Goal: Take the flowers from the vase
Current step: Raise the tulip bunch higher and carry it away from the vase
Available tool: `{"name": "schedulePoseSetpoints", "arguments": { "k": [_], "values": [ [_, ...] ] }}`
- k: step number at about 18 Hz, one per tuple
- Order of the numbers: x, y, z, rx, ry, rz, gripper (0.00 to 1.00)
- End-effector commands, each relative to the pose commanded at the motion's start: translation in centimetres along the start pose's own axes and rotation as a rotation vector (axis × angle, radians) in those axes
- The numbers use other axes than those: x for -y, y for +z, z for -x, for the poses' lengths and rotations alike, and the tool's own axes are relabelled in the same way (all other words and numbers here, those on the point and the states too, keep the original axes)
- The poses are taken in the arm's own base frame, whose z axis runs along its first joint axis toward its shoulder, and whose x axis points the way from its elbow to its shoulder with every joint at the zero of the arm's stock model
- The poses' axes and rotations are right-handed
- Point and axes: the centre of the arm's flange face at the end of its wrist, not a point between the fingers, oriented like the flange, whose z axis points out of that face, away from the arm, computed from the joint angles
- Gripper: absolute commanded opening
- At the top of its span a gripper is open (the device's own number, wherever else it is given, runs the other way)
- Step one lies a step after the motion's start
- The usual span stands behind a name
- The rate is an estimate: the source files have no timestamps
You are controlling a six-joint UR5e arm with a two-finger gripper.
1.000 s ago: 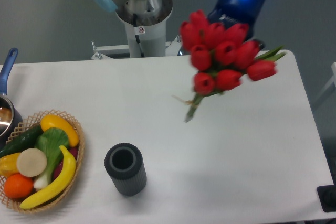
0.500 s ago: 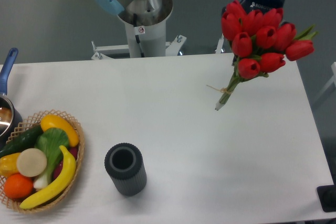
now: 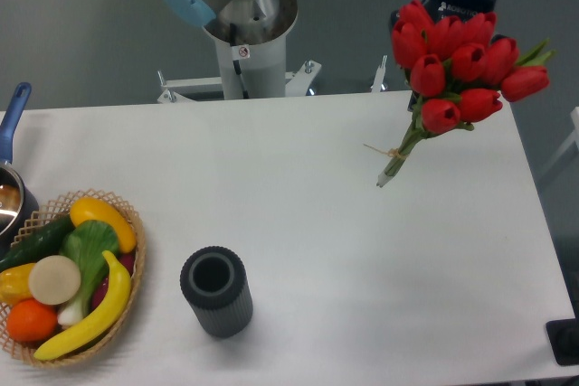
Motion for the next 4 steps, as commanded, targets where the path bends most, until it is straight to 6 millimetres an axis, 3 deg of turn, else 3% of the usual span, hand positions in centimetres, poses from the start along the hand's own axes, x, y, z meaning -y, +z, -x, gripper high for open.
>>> {"name": "schedulePoseSetpoints", "arguments": {
  "k": [4],
  "values": [
    [-0.15,-0.33,0.17,0.007,-0.003,0.0,0.37]
  ]
}}
